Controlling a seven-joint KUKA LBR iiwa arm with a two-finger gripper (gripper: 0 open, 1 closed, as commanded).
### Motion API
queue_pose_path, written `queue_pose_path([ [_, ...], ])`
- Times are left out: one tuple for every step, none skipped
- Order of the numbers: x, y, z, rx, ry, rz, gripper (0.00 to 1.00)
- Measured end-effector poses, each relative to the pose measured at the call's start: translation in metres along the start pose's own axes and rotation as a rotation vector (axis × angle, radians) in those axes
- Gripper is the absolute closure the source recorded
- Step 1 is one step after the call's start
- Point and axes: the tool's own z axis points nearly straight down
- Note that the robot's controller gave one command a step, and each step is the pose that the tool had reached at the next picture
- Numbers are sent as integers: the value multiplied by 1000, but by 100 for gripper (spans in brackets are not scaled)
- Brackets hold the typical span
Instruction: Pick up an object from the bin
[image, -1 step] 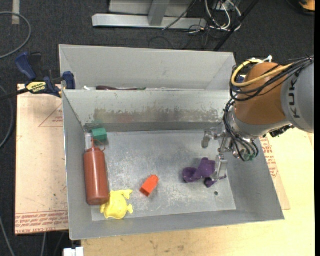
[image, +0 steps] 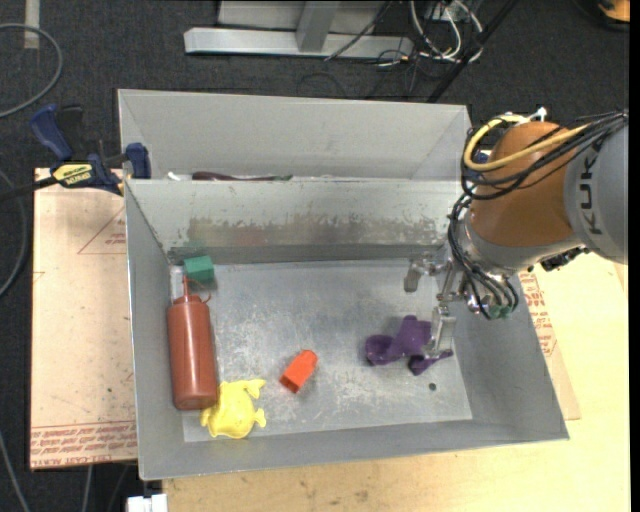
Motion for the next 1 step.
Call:
queue_pose_path([
  [12, -7, 79, -3, 6, -296, 100],
])
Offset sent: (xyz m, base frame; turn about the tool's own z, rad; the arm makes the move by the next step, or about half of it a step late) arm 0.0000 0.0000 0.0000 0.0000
